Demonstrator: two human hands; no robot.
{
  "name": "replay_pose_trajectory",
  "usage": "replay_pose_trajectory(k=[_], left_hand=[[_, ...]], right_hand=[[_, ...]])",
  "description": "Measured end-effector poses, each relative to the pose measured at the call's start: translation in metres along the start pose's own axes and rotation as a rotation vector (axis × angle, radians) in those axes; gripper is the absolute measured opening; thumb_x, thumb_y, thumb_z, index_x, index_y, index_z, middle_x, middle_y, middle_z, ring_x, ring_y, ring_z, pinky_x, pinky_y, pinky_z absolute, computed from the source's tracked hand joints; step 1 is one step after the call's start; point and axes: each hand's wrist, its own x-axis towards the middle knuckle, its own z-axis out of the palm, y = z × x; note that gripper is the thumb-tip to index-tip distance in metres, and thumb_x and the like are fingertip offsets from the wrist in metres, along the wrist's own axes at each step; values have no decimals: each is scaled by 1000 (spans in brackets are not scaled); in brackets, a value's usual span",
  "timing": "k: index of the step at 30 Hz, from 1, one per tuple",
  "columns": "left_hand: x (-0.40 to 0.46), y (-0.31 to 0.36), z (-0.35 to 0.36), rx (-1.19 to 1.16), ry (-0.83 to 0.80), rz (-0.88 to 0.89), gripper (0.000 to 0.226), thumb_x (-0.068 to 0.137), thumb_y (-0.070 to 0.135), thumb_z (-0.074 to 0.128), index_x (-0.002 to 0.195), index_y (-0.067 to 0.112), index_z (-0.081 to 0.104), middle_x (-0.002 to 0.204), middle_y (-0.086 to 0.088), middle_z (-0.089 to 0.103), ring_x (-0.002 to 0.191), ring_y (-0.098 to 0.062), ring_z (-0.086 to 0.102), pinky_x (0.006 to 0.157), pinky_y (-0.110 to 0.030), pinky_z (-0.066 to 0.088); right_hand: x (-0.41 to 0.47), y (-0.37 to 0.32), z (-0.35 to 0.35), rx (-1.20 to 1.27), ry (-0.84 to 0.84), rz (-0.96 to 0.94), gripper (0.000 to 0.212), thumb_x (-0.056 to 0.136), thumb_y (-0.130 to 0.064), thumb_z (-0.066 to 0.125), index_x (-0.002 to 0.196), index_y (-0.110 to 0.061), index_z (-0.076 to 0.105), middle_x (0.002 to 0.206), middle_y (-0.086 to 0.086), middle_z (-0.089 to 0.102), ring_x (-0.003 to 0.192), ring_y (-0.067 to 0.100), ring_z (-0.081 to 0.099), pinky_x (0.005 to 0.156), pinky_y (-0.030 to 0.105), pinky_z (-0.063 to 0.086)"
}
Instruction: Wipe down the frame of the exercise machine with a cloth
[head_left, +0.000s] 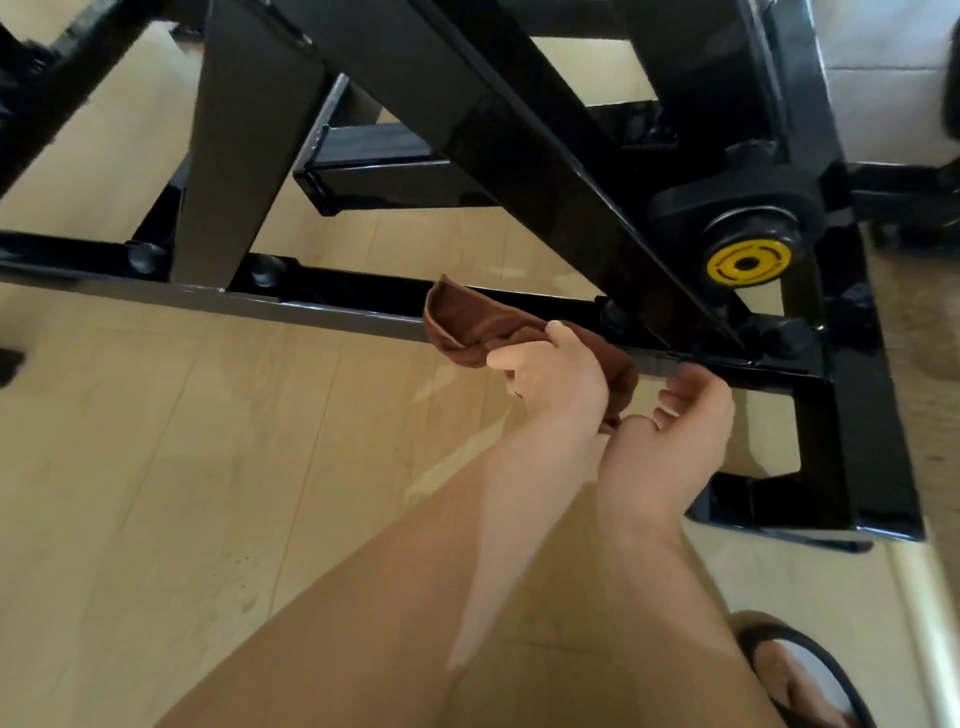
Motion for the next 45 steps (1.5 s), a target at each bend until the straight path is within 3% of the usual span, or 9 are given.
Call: replay_pose_trajectory(k=[5,13,20,25,31,37,40,42,45], left_hand=[[15,15,-25,-70,170,46,46,110,34,41,148,11,29,135,-13,55,113,-35,60,91,-39,50],[51,38,-54,-108,426,122,53,110,31,41,154,9,22,150,-17,42,125,-32,55,101,-31,43],[29,25,-57,318,146,128,51,107,39,46,146,14,23,122,-8,50,107,-31,54,92,-40,46],[18,83,-102,444,84,676,22,104,45,50,117,33,37,99,12,58,80,-6,63,59,-16,46],[30,134,-104,716,160,1197,12,100,13,57,106,24,60,96,10,57,72,0,55,60,1,40],[40,124,-87,1168,88,1487,37,95,11,55,126,-4,67,130,-28,64,124,-47,58,110,-52,39],[45,127,-88,1111,100,1501,20,94,11,64,108,1,74,102,-21,72,98,-44,68,80,-33,51],[51,135,-92,1268,183,1380,13,97,15,66,108,12,71,94,-4,64,87,-25,64,62,-12,29],[59,154,-108,1331,247,1016,16,101,16,53,112,14,64,87,1,53,75,-16,54,59,-20,29]], right_hand=[[14,-4,-2,25,-40,21,53,82,18,48,121,-16,58,119,-1,62,116,16,59,93,19,45],[-10,-21,13,-113,-412,-273,54,84,15,55,118,-25,64,118,-9,63,115,8,59,98,23,49],[-15,-37,25,-10,-338,-373,56,84,14,55,123,-25,64,120,-11,61,116,5,57,98,30,55],[-24,-61,33,-35,-424,-593,67,86,14,53,145,-19,54,145,-4,53,139,7,43,110,4,26],[-17,-91,14,153,-62,-769,48,83,1,49,128,-7,63,121,4,62,116,14,57,97,27,49],[-7,-108,23,-65,-159,-820,79,76,6,58,152,-8,43,157,9,43,146,24,37,121,51,29],[-2,-103,26,-102,-104,-830,85,72,15,59,152,-11,44,155,7,46,145,22,40,121,49,31],[4,-104,26,-107,-73,-855,81,72,15,59,148,-11,50,150,7,52,140,23,45,115,51,38],[10,-107,23,-108,-58,-893,74,70,10,56,142,-9,57,141,9,58,132,25,50,112,53,41]])
